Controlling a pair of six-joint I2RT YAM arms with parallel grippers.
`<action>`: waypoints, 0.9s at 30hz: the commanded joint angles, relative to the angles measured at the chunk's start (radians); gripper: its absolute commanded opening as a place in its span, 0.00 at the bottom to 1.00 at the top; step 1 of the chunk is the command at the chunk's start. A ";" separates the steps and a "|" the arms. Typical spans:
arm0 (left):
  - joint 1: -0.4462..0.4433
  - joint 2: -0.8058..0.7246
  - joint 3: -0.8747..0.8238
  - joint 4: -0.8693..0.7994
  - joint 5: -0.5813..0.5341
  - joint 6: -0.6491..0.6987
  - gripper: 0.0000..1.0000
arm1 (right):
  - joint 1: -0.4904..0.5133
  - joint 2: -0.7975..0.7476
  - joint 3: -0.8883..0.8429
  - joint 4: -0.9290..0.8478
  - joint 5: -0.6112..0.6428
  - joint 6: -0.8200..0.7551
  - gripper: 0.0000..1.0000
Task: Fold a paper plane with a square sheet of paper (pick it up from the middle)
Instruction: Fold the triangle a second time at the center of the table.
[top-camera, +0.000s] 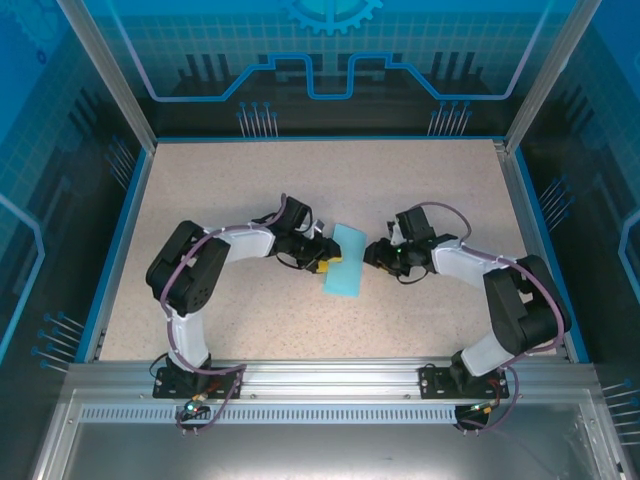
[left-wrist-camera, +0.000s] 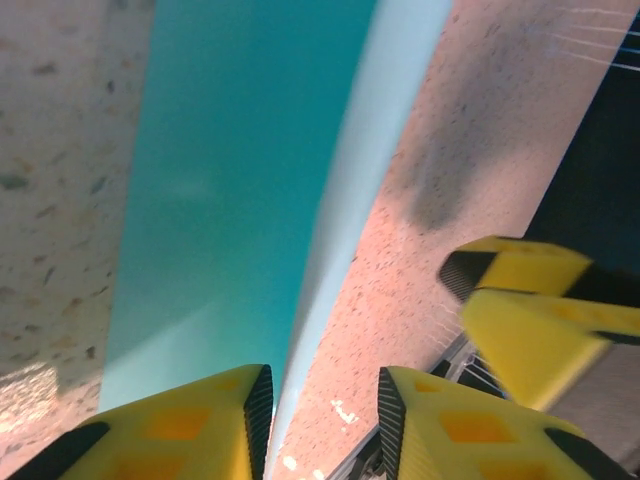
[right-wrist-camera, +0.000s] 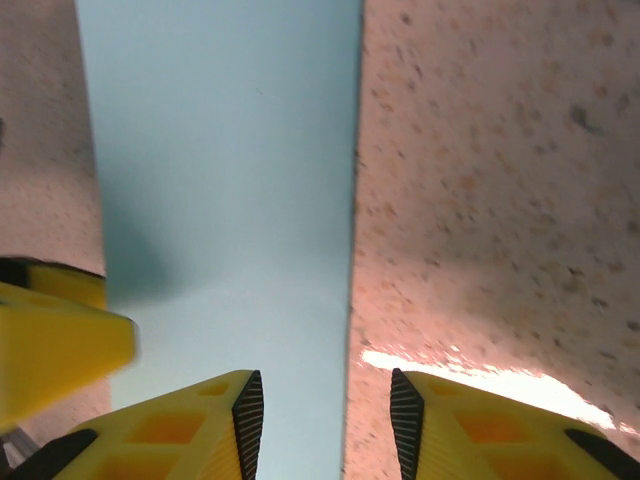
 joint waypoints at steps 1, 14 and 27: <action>0.022 0.028 0.042 0.021 0.050 -0.002 0.34 | 0.009 -0.038 -0.020 -0.007 -0.014 -0.042 0.40; 0.037 0.057 0.087 0.001 0.067 0.004 0.29 | 0.327 -0.318 -0.073 -0.029 0.352 -0.219 0.62; 0.037 0.053 0.091 -0.005 0.061 -0.016 0.28 | 0.682 -0.048 0.179 -0.195 0.725 -0.291 0.69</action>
